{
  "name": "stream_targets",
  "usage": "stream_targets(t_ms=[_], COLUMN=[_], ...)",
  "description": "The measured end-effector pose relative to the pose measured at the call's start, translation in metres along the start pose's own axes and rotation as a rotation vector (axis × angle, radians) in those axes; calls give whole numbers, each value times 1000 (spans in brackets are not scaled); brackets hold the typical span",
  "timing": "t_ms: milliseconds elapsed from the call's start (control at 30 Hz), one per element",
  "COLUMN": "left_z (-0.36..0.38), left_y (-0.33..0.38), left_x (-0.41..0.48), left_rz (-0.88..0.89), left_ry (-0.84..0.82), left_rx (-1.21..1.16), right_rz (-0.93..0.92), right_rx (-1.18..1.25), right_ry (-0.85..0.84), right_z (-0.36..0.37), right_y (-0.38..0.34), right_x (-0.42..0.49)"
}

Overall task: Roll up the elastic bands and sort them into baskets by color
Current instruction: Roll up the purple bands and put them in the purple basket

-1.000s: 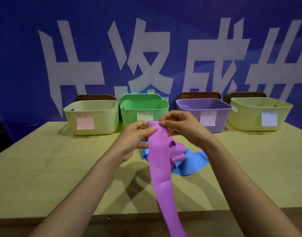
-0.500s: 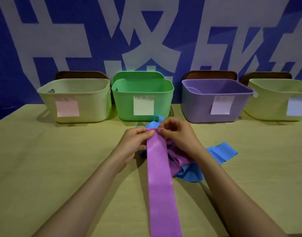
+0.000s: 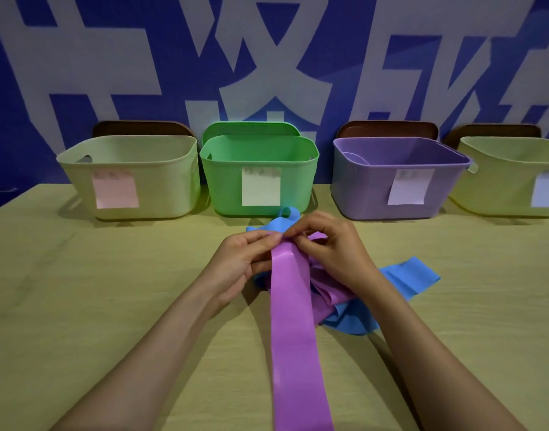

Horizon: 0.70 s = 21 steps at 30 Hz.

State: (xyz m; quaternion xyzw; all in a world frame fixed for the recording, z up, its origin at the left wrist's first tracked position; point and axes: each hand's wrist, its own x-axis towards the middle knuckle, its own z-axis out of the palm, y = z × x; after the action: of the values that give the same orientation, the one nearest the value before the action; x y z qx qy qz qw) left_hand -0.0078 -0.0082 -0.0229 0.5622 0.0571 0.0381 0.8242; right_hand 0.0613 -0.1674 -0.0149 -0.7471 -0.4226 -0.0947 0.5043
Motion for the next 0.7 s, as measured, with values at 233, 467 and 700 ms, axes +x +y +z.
stream_targets(t_ms=[233,467,700], left_z=[1,5,7], left_y=[-2,0,0], left_x=[-2,-7,-9], left_rz=[154,233,209], left_ry=[85,91,76], left_rx=[206,292,258], right_rz=[242,337,349], right_rx=[150,260,343], right_ry=[-98,-74,-20], right_z=[-5,-5,-5], right_y=[1,-3,-5], right_x=[-1,-2,-5])
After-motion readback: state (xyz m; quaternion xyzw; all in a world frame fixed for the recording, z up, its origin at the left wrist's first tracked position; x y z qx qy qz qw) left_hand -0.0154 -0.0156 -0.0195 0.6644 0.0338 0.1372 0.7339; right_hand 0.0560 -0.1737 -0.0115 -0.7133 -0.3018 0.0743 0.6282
